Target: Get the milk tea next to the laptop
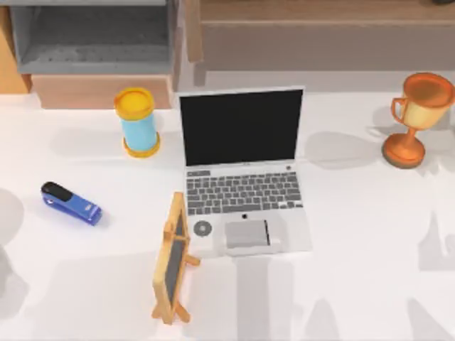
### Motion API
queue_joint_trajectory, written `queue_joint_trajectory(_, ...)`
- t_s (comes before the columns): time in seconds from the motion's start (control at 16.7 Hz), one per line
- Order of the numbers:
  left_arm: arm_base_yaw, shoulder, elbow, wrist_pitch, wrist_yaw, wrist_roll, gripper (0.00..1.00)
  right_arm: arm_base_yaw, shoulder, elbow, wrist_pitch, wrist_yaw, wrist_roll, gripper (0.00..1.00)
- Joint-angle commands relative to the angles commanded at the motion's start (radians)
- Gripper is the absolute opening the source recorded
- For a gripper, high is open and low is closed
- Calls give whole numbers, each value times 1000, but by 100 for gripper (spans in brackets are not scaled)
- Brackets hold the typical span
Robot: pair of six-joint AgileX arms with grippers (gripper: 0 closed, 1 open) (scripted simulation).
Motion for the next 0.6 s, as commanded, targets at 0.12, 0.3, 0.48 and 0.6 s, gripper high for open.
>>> queue_joint_trajectory(0.12,-36,33,13,32,-34,-16,100,0,0,0,0,0,0,100)
queue_joint_trajectory(0.3,-40,37,15,36,-37,-17,100,0,0,0,0,0,0,100)
queue_joint_trajectory(0.48,-40,37,15,36,-37,-17,85,0,0,0,0,0,0,100)
queue_joint_trajectory(0.6,-40,37,15,36,-37,-17,70,0,0,0,0,0,0,100)
